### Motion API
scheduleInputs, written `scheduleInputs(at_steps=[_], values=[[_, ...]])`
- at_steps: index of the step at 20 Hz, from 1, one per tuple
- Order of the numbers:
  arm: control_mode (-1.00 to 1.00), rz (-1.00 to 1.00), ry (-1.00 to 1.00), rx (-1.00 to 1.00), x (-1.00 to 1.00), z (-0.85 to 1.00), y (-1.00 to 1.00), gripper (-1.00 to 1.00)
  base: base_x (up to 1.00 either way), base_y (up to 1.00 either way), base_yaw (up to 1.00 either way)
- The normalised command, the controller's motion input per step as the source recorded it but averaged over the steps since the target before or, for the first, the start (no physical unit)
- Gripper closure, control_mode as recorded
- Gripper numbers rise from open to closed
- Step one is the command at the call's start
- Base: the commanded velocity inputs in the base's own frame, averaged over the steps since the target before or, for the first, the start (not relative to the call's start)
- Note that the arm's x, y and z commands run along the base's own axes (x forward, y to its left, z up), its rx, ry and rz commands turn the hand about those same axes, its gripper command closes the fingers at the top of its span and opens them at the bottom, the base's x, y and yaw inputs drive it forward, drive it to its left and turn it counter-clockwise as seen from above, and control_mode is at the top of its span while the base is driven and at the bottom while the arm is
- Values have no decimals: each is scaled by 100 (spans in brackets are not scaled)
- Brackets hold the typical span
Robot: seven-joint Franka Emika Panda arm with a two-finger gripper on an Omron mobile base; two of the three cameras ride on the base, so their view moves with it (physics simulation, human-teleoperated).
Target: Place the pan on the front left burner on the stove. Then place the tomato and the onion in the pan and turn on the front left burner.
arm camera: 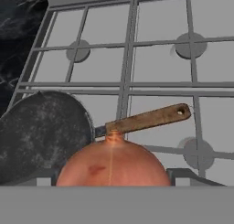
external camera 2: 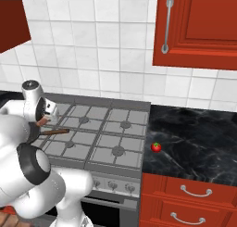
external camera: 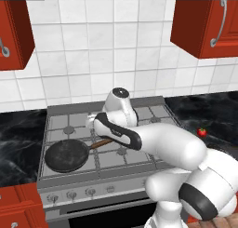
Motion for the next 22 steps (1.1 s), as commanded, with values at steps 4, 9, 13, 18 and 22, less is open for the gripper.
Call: scheduleInputs(at_steps=[4, 9, 13, 18, 22], values=[[-100, 8, 2, -3, -25, -4, 53, 100, 0, 0, 0], [-100, 7, 4, -4, -11, -9, 55, 100, 0, 0, 0], [-100, 7, 4, -4, 0, -21, 50, 100, 0, 0, 0], [-100, 7, 4, -3, 0, -29, 42, 100, 0, 0, 0], [-100, 5, 4, -4, 2, -30, 45, 100, 0, 0, 0]])
